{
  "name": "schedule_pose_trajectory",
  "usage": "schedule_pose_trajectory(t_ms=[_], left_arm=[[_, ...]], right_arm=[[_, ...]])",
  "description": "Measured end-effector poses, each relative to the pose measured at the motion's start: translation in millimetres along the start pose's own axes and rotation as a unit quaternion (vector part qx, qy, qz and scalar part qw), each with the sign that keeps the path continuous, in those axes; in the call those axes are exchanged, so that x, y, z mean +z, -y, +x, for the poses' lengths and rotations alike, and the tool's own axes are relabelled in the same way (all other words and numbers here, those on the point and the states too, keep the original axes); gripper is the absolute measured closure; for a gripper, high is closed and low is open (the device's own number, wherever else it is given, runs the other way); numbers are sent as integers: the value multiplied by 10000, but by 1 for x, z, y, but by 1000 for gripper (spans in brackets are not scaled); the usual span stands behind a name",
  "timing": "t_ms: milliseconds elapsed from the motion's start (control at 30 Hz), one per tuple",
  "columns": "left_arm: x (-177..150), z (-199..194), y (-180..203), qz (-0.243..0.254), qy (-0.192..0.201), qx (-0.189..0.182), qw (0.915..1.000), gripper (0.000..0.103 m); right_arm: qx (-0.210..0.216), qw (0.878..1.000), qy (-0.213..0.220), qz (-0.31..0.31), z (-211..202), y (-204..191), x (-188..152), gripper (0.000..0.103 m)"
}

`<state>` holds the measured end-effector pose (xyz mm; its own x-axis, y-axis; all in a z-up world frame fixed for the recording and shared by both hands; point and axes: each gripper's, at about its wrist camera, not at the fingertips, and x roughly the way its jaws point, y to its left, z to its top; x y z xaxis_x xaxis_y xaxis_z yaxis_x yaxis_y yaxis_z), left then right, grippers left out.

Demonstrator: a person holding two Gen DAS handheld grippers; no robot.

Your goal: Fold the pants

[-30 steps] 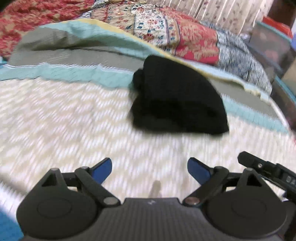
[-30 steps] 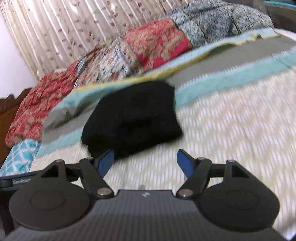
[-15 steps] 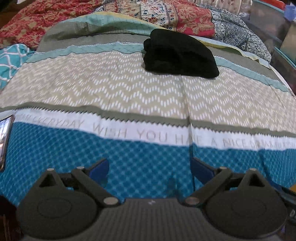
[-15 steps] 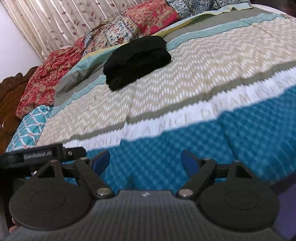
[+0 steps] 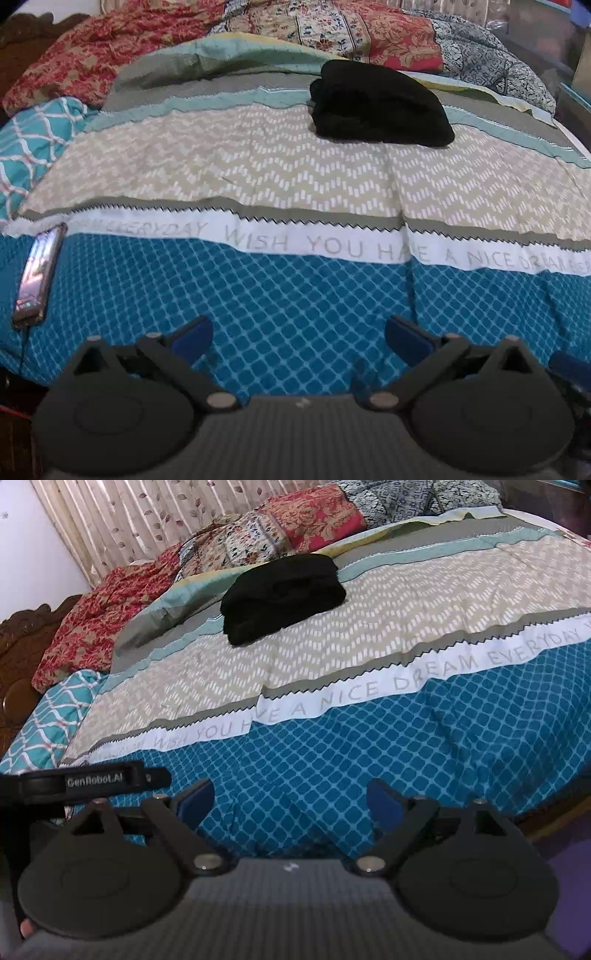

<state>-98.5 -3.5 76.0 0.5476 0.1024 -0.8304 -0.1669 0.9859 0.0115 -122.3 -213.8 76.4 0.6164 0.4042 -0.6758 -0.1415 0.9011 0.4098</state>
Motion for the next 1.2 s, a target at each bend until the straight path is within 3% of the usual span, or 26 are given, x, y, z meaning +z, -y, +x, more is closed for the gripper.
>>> schedule_pose_trajectory(t_ms=[567,900,1200], left_arm=[[15,8,2,124,167,88,9997,0],[21,6,-12,12,326,414,9986,0],[23,5,-14,178,374,832,9957,0]], right_arm=[[-259,9996,18,-63,14,2,10,11],[-225,9996,-164,-81,19,1,10,11],[-245,9997,-35,-56,11,0,20,11]])
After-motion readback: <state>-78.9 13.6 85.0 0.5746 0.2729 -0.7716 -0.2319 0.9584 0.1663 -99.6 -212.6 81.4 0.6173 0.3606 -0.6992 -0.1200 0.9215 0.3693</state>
